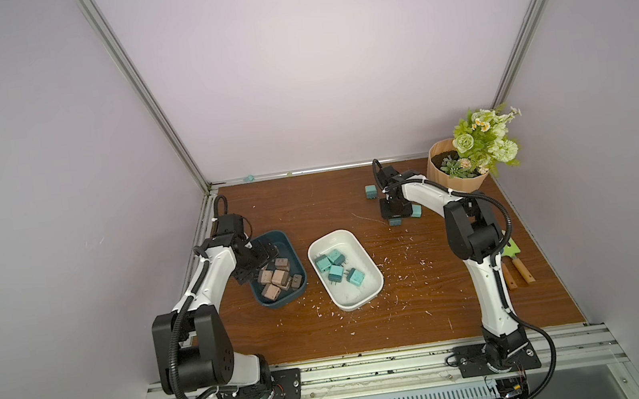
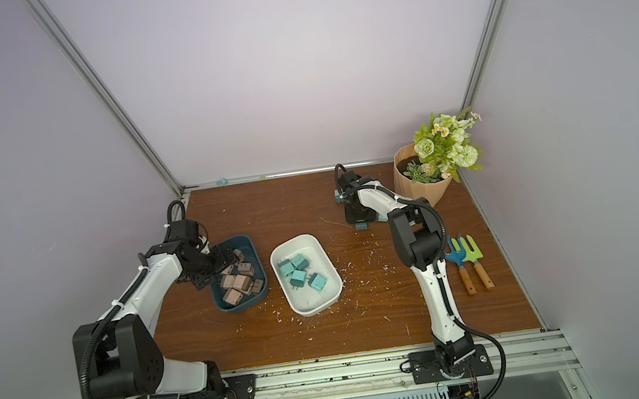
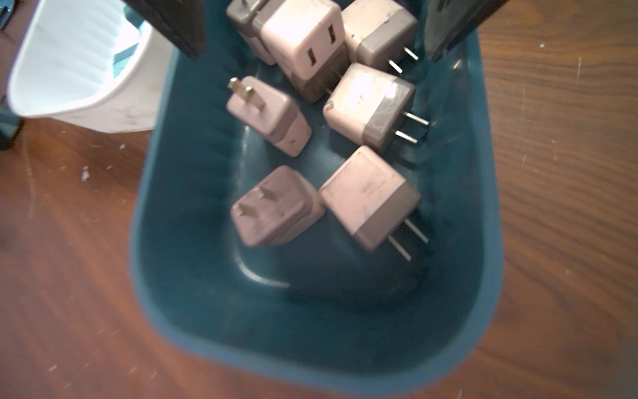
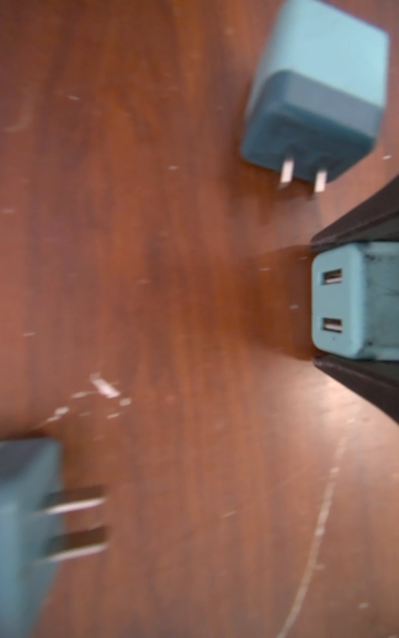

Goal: Place the plugs by color into the storage box
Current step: Pick up the plug from the center of the board, then adjust the storage box at the center of the board.

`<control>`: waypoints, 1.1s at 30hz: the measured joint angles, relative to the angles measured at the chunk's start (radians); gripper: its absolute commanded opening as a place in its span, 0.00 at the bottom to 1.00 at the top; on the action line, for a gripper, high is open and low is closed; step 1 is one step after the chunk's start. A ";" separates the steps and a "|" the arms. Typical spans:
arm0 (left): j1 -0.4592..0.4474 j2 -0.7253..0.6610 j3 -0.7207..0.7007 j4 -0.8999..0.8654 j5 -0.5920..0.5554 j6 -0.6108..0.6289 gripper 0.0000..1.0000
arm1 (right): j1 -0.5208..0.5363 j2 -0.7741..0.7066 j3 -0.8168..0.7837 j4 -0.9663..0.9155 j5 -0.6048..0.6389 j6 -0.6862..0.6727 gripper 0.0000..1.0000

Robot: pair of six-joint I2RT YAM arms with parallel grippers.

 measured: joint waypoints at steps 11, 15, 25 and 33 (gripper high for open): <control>-0.304 0.034 0.176 0.002 -0.027 -0.058 1.00 | 0.020 -0.228 -0.190 0.028 -0.054 -0.015 0.39; -0.457 0.130 0.206 0.006 -0.033 -0.073 1.00 | 0.023 -0.311 -0.244 0.033 -0.061 -0.015 0.39; -0.544 0.204 0.207 0.002 -0.036 -0.093 1.00 | 0.026 -0.499 -0.358 0.034 -0.079 -0.012 0.39; -0.545 0.135 0.150 0.002 -0.038 -0.137 1.00 | 0.028 -0.556 -0.438 0.041 -0.088 -0.002 0.39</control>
